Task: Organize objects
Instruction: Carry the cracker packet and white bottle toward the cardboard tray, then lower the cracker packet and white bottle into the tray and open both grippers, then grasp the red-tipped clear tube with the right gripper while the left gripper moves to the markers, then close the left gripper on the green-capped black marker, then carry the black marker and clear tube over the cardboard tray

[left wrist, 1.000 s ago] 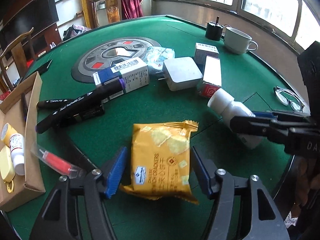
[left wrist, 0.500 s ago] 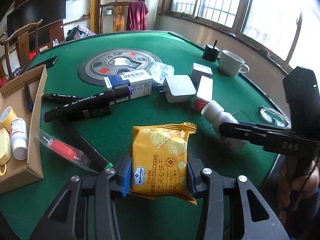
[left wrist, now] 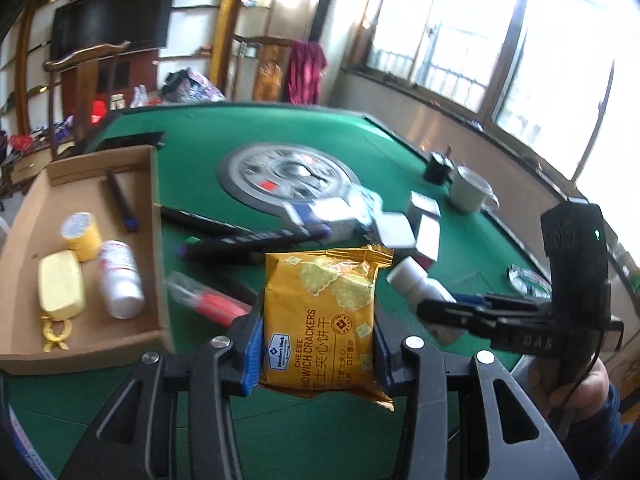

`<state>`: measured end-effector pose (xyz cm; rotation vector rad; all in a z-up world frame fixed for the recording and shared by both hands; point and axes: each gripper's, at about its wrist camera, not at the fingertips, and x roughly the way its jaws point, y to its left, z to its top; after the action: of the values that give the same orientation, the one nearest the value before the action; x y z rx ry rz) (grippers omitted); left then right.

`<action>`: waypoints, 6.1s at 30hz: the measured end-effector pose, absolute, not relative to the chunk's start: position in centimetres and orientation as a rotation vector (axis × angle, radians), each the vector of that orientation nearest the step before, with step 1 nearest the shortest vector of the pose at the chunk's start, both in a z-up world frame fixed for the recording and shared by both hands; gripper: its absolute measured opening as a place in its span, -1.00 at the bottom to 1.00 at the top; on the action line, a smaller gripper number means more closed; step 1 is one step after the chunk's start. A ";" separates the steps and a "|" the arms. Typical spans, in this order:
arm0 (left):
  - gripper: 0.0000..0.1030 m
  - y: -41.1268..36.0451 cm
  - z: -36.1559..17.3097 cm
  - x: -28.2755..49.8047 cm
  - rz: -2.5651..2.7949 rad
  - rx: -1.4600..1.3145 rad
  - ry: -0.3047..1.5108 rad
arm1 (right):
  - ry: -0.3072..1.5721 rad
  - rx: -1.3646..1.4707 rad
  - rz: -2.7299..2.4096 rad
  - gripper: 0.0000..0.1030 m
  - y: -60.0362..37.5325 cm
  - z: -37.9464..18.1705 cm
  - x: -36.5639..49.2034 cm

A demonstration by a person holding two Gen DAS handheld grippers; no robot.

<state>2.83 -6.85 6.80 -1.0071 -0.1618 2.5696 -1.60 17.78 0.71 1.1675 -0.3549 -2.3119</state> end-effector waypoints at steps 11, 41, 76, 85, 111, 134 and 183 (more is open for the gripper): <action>-0.14 -17.2 8.6 1.5 2.720 -0.991 -0.371 | -0.181 1.116 -2.212 -0.34 9.2 5.4 -3.0; -0.15 -29.5 1.0 -15.8 2.641 -1.387 -0.773 | 0.096 1.222 -2.277 -0.34 -13.9 4.2 -21.2; 0.32 -27.8 5.6 -6.2 2.579 -1.109 -0.853 | -0.222 1.154 -2.148 -0.33 -1.1 4.6 -16.4; 0.34 -22.7 5.5 -1.2 2.528 -1.092 -0.767 | -0.155 1.227 -2.010 -0.32 2.3 0.5 -10.5; 0.34 -17.4 3.8 0.6 2.461 -1.215 -0.594 | 0.265 1.045 -2.121 -0.74 -0.1 -0.2 -5.5; 0.04 -6.1 1.3 -5.5 2.640 -1.490 -0.152 | -0.258 1.127 -2.284 -0.75 16.7 0.1 -3.7; -0.74 -3.3 0.3 -5.0 2.595 -1.345 0.031 | -0.091 1.259 -2.336 -0.72 14.1 -0.9 -6.5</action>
<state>-4.98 -3.28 0.33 -1.3446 0.0309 2.5947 -6.54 14.12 -0.86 1.2588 -0.0914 -2.3362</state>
